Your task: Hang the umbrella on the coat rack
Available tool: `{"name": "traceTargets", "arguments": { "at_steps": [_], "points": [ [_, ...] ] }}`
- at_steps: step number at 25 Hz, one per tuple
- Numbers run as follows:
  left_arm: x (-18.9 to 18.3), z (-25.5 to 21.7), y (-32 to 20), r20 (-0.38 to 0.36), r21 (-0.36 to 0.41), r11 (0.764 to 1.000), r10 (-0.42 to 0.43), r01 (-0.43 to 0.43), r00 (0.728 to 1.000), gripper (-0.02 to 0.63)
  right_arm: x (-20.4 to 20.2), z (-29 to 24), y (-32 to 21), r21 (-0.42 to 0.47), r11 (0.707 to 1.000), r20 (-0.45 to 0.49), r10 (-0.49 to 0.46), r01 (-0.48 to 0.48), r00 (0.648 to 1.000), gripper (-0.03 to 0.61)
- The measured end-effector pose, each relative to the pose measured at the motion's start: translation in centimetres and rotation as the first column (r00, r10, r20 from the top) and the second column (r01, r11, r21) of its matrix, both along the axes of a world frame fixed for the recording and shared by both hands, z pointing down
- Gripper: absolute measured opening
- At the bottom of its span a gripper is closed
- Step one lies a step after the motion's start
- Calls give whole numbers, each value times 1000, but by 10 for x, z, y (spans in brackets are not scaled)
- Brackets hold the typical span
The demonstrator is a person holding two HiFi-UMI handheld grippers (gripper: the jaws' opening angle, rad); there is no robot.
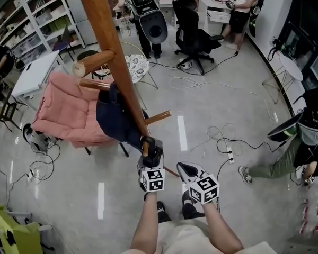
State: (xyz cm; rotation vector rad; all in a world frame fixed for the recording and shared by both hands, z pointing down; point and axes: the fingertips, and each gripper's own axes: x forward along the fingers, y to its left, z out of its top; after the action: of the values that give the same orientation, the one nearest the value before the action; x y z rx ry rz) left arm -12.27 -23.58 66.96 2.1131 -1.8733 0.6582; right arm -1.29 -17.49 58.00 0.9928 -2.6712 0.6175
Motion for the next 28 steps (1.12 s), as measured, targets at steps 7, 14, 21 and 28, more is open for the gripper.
{"name": "traceTargets", "arguments": {
  "at_steps": [7, 14, 21, 28],
  "points": [
    [-7, -1, -1, -25, -16, 1000, -13, 13, 1000, 298, -4, 1, 8, 4, 1000, -20, -22, 22, 1000, 3],
    [-12, -12, 9, -16, -6, 999, -41, 41, 999, 305, -7, 1, 11, 2, 999, -28, -36, 36, 999, 3],
    [-15, -23, 32, -17, 23, 999, -37, 37, 999, 304, -21, 2, 14, 5, 999, -11, -54, 54, 998, 3],
    [-12, -49, 58, -28, 48, 998, -29, 30, 999, 304, -34, 0, 14, 11, 998, 0, -67, 67, 998, 3]
  ]
}}
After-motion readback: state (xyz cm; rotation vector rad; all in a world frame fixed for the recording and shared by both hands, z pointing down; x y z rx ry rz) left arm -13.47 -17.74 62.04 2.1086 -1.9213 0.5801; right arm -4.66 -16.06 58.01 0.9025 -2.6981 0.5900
